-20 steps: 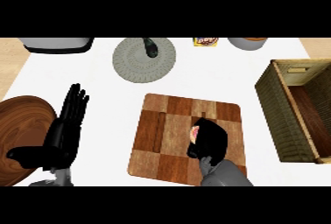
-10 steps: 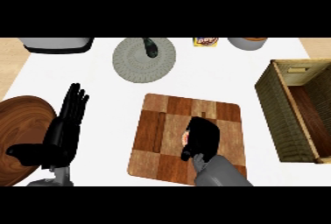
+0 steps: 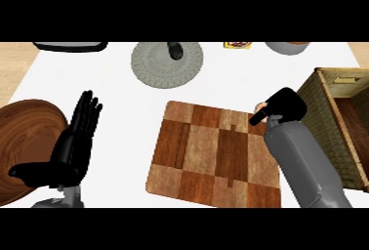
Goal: Pick the cupcake from the cutting board and place it in the basket
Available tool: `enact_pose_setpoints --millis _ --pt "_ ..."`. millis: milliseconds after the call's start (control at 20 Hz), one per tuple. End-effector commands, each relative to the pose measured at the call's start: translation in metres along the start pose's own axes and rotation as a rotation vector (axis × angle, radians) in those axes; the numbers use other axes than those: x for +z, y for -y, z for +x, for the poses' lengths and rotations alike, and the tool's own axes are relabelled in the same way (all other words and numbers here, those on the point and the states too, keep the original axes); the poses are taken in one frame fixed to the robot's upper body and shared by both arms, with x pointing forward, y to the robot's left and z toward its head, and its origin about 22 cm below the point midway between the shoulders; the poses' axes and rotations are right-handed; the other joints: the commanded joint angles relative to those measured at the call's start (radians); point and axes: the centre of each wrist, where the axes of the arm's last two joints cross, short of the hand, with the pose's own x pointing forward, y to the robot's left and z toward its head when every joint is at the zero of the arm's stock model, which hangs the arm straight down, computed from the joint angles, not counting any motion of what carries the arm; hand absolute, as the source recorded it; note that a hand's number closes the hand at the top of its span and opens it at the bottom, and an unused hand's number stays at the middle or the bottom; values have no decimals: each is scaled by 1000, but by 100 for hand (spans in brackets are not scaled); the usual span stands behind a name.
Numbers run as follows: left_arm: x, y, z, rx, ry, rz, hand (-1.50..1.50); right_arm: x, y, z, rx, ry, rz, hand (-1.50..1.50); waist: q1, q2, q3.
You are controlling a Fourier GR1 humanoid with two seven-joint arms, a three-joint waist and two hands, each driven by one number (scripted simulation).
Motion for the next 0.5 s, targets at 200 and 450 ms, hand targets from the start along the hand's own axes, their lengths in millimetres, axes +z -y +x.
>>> enact_pose_setpoints --millis 200,450 --pt "-5 13 0 30 6 -60 0 -43 88 38 -283 -300 -291 150 60 8 -1" --pt "-12 13 6 4 11 -82 0 -31 140 68 -430 -223 -504 150 75 4 -2"
